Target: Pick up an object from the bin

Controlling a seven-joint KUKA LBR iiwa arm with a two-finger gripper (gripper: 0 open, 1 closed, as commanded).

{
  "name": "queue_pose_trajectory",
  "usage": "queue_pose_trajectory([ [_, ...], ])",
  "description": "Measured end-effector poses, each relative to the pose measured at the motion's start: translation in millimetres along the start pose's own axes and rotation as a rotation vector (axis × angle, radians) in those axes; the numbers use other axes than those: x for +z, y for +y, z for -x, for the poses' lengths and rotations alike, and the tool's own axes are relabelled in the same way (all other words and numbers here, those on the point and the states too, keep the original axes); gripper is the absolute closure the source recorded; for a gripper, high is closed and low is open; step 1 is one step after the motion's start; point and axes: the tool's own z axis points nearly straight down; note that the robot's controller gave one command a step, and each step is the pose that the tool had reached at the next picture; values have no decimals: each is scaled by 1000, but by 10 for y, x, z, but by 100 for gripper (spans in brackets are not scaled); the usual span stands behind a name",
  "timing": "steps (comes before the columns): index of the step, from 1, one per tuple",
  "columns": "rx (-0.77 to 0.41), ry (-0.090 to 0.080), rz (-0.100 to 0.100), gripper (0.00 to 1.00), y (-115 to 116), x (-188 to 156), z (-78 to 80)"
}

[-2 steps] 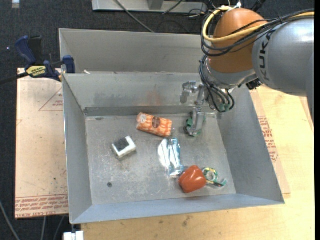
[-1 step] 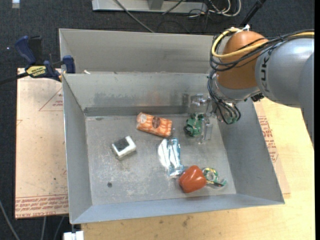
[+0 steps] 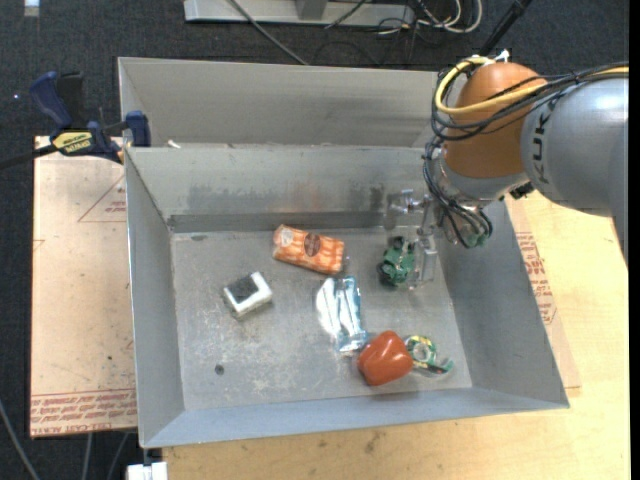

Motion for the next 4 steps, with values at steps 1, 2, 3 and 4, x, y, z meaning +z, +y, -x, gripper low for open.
queue_pose_trajectory([
  [1, -85, -6, -1, 0, 5, -230, 38],
  [2, -265, -5, -1, 0, -29, 211, 47],
  [3, -235, -2, 0, 100, -223, 321, 12],
  [4, -235, -2, 0, 100, -223, 321, 12],
])
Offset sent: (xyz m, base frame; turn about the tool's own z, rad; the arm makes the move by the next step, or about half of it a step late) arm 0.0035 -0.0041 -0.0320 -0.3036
